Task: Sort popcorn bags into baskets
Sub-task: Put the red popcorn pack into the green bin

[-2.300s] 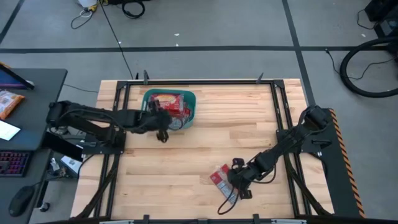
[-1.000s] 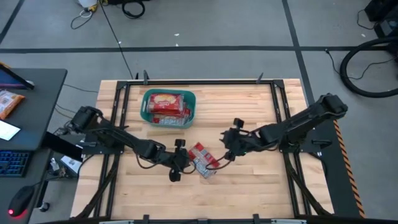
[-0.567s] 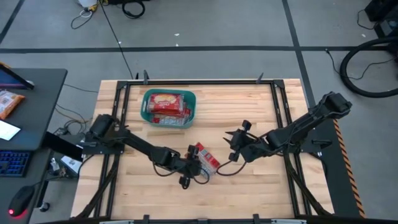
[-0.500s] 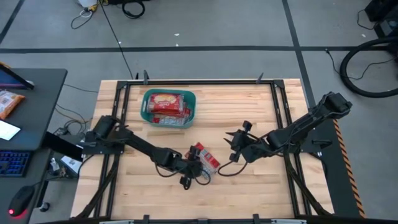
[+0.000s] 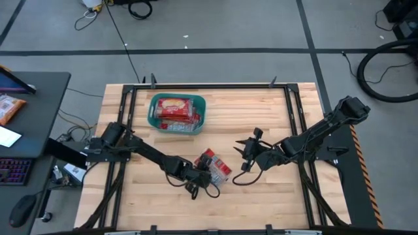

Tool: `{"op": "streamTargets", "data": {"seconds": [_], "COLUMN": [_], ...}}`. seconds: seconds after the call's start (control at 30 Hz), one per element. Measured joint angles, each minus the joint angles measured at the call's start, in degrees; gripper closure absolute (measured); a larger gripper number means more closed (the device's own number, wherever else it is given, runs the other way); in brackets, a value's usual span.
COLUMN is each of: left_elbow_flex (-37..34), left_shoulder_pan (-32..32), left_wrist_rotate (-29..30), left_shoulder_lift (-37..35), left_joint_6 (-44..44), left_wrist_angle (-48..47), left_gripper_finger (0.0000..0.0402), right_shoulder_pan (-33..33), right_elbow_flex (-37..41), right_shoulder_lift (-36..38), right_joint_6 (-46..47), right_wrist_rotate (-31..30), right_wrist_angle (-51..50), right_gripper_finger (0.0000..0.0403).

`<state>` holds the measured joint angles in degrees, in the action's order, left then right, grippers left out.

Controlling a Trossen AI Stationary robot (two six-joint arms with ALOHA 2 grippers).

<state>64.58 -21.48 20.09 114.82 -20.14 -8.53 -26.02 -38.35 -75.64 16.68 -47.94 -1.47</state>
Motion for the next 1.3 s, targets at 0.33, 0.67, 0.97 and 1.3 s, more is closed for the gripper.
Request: {"op": "streamTargets", "data": {"seconds": [0.33, 0.67, 0.97, 1.3], "left_elbow_flex": [-0.42, -0.59, -0.48, -0.35], "left_shoulder_pan": [-0.12, -0.95, -1.19, -0.9], "left_wrist_rotate": [1.76, 9.6, 12.36, 0.07], "left_shoulder_lift": [-1.84, -16.8, -22.96, -22.24], "left_joint_6": [4.37, 14.29, 17.98, 27.59], "left_wrist_angle": [-3.79, -19.31, -21.87, -21.69], "left_gripper_finger": [0.0395, 0.0399, 0.04, 0.0369], "right_shoulder_pan": [-0.14, -0.96, -0.92, -0.87], "right_elbow_flex": [0.0, 0.0, 0.0, -0.02], "right_shoulder_lift": [-0.11, -0.11, -0.13, -0.15], "right_joint_6": [-0.37, -0.37, -0.41, 0.05], "right_wrist_rotate": [0.2, 0.17, 0.13, 3.51], "right_wrist_angle": [0.48, 0.27, -0.03, 0.6], "right_gripper_finger": [0.0277, 0.0277, 0.0277, 0.0277]}}
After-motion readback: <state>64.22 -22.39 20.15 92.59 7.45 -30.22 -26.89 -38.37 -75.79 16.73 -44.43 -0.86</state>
